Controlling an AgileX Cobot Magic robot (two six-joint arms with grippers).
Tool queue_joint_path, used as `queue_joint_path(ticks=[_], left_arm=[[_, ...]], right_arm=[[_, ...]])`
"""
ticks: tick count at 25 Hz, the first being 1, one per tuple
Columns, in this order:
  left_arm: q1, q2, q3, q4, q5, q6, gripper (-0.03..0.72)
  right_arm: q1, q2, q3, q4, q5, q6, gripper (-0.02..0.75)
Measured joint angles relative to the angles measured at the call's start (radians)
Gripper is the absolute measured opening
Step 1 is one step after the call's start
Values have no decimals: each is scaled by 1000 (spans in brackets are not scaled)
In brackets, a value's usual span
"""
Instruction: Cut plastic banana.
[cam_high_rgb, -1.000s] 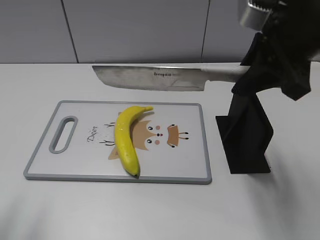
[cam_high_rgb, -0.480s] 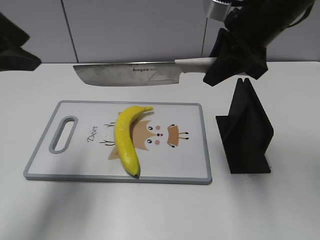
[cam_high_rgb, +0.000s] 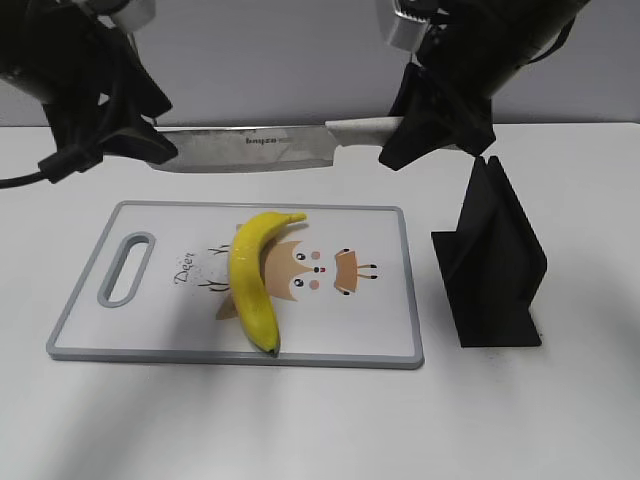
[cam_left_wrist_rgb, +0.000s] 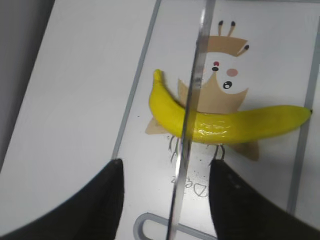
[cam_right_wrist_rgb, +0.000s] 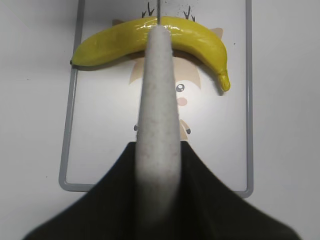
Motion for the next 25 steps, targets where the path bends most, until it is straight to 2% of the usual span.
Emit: queue_joint_path(ticks=[3,6,11,12,16,25], left_arm=[[-4,41,0,0,4,7,489],[-4,62,0,1,4,10,399],[-7,74,-2,6,-6,16,76],[-7,74,-2,9,-3,18,50],[-7,81,-2,16,12,21,12],[-9,152,-3,12,14,-18,-2]], right_arm=[[15,12,-1,3,-6,-6,177],[20,28,-2,18,-23,-8,177],[21,52,-2,37,-34,-12,177],[21,57,-3,36,-39,-19,177],[22,69,-4,34,-48,-34,177],[22,84,-4,-8,-56,-28,177]])
